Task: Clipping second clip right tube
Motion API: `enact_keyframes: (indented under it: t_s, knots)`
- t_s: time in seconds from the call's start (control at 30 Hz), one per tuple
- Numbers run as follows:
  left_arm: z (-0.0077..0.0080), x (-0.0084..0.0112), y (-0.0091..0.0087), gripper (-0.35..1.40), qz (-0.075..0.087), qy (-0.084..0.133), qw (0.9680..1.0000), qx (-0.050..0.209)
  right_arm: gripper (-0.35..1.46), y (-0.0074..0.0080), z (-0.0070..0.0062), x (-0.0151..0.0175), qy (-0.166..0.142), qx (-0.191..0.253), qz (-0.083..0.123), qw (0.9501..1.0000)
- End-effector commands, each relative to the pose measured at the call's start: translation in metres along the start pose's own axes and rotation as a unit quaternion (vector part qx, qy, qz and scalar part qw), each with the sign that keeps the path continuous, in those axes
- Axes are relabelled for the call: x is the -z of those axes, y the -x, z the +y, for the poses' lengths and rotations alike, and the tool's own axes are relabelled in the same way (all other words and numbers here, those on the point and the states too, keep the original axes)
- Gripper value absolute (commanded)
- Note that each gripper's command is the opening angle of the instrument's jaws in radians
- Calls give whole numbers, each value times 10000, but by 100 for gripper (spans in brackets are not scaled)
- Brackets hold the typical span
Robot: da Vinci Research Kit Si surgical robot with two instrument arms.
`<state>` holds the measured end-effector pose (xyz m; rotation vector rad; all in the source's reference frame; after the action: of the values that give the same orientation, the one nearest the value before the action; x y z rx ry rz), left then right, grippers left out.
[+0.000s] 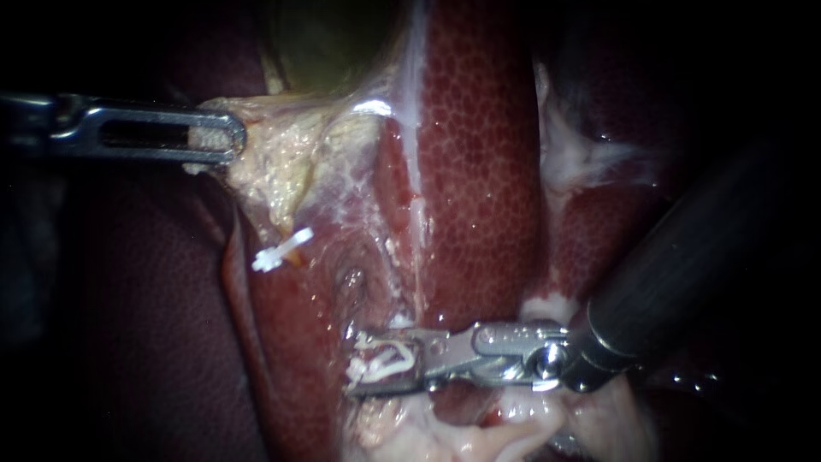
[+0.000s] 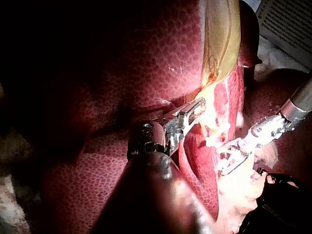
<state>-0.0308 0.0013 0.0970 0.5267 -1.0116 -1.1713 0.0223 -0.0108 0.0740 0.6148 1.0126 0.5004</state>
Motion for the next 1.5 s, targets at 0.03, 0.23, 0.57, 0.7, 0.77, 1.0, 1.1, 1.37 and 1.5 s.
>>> enact_keyframes:
  t_s: [0.03, 0.23, 0.57, 0.7, 0.77, 1.0, 1.1, 1.37, 1.5]
  knots:
    - [0, 0, 0, -35, 0, 0, 10000, 0, 42, 0, 0, 0, -1, 1, 0, 10000]
    - [0, 0, 0, -35, 0, 0, 10000, 0, 44, 0, 0, 1, -3, 1, -1, 10000]
    - [0, 2, 0, -35, 1, -2, 10000, -1, 54, -7, -5, 11, -37, -22, 28, 10000]
    - [0, 2, 0, -35, 2, -3, 10000, -2, 58, -14, -12, 20, -76, 111, 51, 9999]
    - [1, 2, 0, -35, 2, -4, 10000, -2, 58, -19, -17, 26, -81, 158, 53, 9998]
    - [1, 2, 0, -35, 2, -4, 10000, -2, 60, -47, -36, 67, -353, 782, 52, 9963]
    - [1, 2, 0, -35, 3, -4, 10000, -2, 60, -58, -42, 87, -411, 922, 100, 9948]
    - [1, 2, 0, -35, 3, -4, 10000, -2, 60, -69, -41, 127, -457, 667, 252, 9964]
    - [1, 2, 0, -35, 3, -4, 10000, -2, 60, -68, -34, 139, -419, 251, 343, 9982]
